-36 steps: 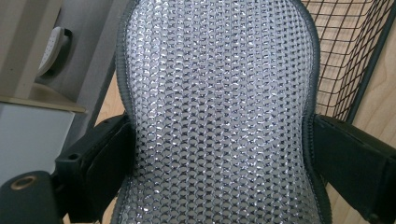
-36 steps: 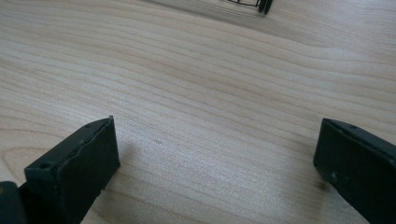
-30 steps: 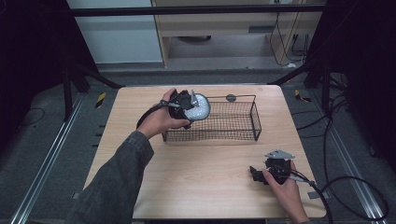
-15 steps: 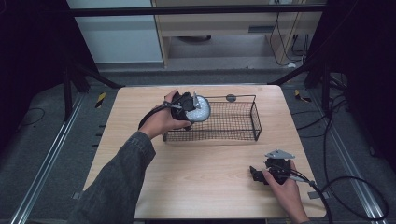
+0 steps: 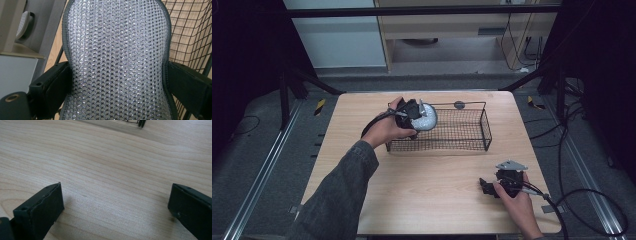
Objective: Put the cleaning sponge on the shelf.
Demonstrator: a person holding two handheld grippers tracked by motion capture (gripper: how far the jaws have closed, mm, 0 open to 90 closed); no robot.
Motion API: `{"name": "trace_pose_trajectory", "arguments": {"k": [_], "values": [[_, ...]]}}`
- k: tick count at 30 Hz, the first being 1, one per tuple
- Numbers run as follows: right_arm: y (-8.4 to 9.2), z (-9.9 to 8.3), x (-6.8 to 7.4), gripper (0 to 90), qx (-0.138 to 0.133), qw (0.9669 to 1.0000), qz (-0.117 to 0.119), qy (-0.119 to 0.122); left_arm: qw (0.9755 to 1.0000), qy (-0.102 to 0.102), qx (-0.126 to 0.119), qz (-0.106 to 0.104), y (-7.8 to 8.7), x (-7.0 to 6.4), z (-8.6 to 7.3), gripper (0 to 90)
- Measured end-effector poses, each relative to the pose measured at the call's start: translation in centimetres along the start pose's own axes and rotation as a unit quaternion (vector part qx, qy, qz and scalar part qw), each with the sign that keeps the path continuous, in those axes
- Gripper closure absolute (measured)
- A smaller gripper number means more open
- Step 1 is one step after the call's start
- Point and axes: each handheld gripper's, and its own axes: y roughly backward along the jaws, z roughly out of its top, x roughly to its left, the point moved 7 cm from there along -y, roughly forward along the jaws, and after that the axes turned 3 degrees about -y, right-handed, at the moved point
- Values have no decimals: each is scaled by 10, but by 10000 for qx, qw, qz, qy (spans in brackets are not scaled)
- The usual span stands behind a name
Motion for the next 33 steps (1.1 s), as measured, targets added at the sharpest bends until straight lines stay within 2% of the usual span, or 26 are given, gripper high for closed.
{"name": "trace_pose_trajectory", "arguments": {"k": [7, 13, 16, 22, 30, 33], "values": [[0, 0, 0, 4, 0, 10000, 0, -3, 9999, 87, -20, -49, -4, 1, -3, 65], [0, 0, 0, 4, -7, 10000, -2, 3, 9999, 13, -14, -99, -7, 0, -2, 59], [0, 0, 0, 4, -6, 10000, -1, 4, 9998, 107, -56, -135, -8, -1, -1, 48], [0, 0, 0, 4, -6, 10000, -1, 3, 9995, 169, -95, -251, -9, -3, 1, 33], [0, 0, 0, 4, -6, 10000, -1, 2, 9994, 187, -141, -256, -7, -4, 2, 38], [0, 0, 0, 4, -7, 10000, -1, 5, 9990, 263, -180, -319, -5, -7, 2, 38]]}}
